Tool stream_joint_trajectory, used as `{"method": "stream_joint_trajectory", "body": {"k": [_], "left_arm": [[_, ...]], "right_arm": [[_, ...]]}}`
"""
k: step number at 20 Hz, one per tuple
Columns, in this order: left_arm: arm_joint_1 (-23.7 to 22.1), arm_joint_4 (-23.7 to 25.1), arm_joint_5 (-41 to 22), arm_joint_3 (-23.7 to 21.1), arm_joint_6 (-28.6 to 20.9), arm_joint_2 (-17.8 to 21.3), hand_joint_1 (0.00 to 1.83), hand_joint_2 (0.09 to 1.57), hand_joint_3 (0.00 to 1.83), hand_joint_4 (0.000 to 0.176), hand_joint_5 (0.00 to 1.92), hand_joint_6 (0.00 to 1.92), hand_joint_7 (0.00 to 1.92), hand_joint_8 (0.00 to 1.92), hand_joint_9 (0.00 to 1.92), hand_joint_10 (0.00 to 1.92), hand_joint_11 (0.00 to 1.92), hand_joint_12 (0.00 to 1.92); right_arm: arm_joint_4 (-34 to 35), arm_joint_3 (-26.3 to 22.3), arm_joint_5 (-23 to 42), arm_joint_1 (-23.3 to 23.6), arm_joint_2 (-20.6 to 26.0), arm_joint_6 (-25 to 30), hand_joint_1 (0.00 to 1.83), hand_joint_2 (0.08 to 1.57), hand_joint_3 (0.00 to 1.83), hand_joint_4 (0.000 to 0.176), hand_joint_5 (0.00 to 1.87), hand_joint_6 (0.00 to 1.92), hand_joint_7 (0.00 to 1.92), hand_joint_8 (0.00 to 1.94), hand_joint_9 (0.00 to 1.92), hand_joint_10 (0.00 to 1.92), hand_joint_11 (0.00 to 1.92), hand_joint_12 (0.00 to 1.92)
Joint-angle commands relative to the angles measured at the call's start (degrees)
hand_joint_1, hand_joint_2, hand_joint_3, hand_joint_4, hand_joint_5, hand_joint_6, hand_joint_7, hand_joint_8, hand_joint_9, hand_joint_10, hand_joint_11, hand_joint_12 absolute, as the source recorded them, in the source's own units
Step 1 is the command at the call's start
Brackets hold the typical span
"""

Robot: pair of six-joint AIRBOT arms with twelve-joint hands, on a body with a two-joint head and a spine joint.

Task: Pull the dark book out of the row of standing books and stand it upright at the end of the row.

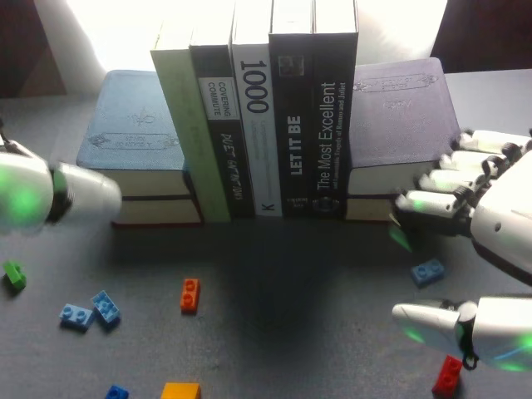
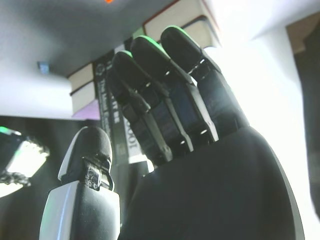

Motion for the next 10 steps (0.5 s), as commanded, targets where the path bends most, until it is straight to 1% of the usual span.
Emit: {"method": "stream_joint_trajectory", "body": {"k": [1, 2, 4, 6, 7, 9, 10], "left_arm": [[-0.6, 2.2, -4.2, 0.1, -0.3, 0.4, 0.00, 1.22, 0.01, 0.006, 0.11, 0.00, 0.14, 0.00, 0.16, 0.00, 0.04, 0.51], [-0.6, 2.2, -4.2, 0.1, -0.3, 0.4, 0.00, 1.22, 0.01, 0.011, 0.12, 0.00, 0.15, 0.01, 0.17, 0.01, 0.04, 0.51], [-0.6, 2.2, -4.2, 0.1, -0.3, 0.5, 0.00, 1.21, 0.00, 0.016, 0.13, 0.01, 0.15, 0.01, 0.17, 0.00, 0.05, 0.51], [-0.5, 2.2, -4.2, 0.1, -0.3, 0.5, 0.00, 1.21, 0.00, 0.021, 0.11, 0.00, 0.13, 0.00, 0.14, 0.00, 0.02, 0.50], [-0.5, 2.2, -4.2, 0.1, -0.3, 0.5, 0.00, 1.21, 0.00, 0.017, 0.14, 0.01, 0.14, 0.01, 0.16, 0.01, 0.05, 0.51], [-0.5, 2.2, -4.2, 0.2, -0.3, 0.5, 0.00, 1.22, 0.00, 0.016, 0.13, 0.01, 0.14, 0.01, 0.17, 0.01, 0.05, 0.51], [-0.5, 2.2, -4.2, 0.2, -0.3, 0.5, 0.00, 1.22, 0.00, 0.021, 0.13, 0.01, 0.15, 0.01, 0.17, 0.01, 0.05, 0.51]], "right_arm": [[-1.9, -0.1, 6.0, 0.3, 0.3, 0.0, 0.00, 1.12, 0.11, 0.044, 0.00, 0.00, 0.00, 0.00, 0.00, 0.00, 0.00, 0.00], [-1.9, -0.1, 6.6, 0.1, 0.3, 0.0, 0.00, 1.12, 0.11, 0.045, 0.00, 0.00, 0.00, 0.00, 0.00, 0.00, 0.00, 0.00], [-1.9, -0.1, 7.7, 0.0, 0.4, -0.1, 0.00, 1.14, 0.07, 0.057, 0.00, 0.00, 0.00, 0.00, 0.00, 0.00, 0.00, 0.00], [-1.9, -0.1, 7.9, 0.0, 0.4, -0.1, 0.00, 1.14, 0.06, 0.059, 0.00, 0.00, 0.00, 0.00, 0.00, 0.00, 0.00, 0.00], [-1.9, -0.1, 7.9, 0.0, 0.3, -0.1, 0.00, 1.14, 0.06, 0.060, 0.00, 0.00, 0.00, 0.00, 0.00, 0.00, 0.00, 0.00], [-1.9, -0.1, 9.0, 0.0, 0.4, -0.1, 0.00, 1.14, 0.06, 0.067, 0.00, 0.00, 0.00, 0.00, 0.00, 0.00, 0.00, 0.00], [-1.9, -0.2, 9.5, 0.0, 0.3, -0.1, 0.00, 1.14, 0.06, 0.068, 0.00, 0.00, 0.00, 0.00, 0.00, 0.00, 0.00, 0.00]]}}
